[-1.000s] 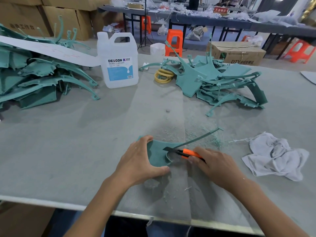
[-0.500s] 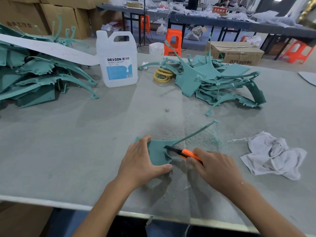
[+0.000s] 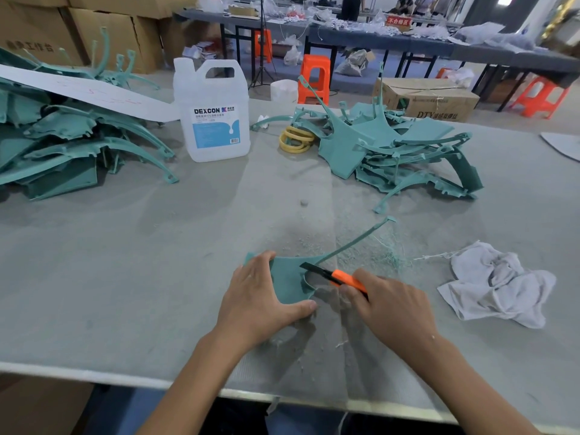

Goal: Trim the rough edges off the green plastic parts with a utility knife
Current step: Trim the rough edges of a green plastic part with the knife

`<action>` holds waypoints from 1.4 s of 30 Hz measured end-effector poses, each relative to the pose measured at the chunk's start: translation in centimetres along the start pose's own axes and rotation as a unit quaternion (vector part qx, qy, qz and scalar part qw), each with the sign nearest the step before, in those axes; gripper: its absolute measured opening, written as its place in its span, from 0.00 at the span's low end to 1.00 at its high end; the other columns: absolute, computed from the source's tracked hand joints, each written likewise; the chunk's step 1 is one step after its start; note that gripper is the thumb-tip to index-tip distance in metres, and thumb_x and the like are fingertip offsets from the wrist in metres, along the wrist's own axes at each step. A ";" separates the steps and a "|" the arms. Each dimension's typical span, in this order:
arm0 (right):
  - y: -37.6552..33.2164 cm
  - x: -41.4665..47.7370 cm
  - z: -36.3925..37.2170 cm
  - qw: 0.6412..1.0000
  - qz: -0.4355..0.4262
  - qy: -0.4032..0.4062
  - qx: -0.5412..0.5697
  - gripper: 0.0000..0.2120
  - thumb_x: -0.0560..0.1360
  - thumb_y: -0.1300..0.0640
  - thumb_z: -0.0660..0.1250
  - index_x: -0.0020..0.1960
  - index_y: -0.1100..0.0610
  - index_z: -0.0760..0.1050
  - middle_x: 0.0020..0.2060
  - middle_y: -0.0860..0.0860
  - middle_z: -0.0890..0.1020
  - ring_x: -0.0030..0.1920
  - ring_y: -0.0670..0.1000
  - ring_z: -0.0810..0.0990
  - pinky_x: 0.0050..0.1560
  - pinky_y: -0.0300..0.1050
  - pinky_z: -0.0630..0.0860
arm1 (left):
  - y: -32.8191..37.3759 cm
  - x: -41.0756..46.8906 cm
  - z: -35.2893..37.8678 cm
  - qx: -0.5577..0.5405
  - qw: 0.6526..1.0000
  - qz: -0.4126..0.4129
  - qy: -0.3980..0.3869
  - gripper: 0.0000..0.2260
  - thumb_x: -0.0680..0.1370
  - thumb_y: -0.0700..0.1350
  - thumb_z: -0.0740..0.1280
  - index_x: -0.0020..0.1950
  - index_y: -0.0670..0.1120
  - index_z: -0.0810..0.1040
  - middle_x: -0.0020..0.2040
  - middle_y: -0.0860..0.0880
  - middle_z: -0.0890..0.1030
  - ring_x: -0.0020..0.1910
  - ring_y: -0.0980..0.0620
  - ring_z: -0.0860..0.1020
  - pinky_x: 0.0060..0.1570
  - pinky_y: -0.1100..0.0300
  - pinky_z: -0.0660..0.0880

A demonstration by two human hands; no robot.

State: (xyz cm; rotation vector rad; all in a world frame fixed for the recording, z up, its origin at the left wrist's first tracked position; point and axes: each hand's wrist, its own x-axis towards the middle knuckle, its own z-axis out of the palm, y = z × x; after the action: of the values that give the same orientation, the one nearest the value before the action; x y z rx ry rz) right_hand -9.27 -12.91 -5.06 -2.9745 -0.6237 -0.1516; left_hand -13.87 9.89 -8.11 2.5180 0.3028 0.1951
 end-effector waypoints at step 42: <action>1.2 1.5 -3.2 0.772 0.237 -0.350 0.475 0.26 0.79 0.34 0.58 0.53 0.55 0.81 0.29 0.47 0.71 0.26 0.47 0.67 0.25 0.40 0.64 | 1.5 -1.3 1.3 0.140 0.989 0.023 0.032 0.47 0.59 0.84 0.54 0.67 0.54 0.68 0.63 0.55 0.68 0.65 0.50 0.65 0.73 0.50 0.55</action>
State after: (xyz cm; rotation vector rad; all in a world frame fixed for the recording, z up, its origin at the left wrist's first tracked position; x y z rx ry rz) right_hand -7.68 -13.79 -1.82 -1.9747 0.0811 1.0232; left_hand -14.60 7.60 -8.38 2.8021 0.3163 0.2686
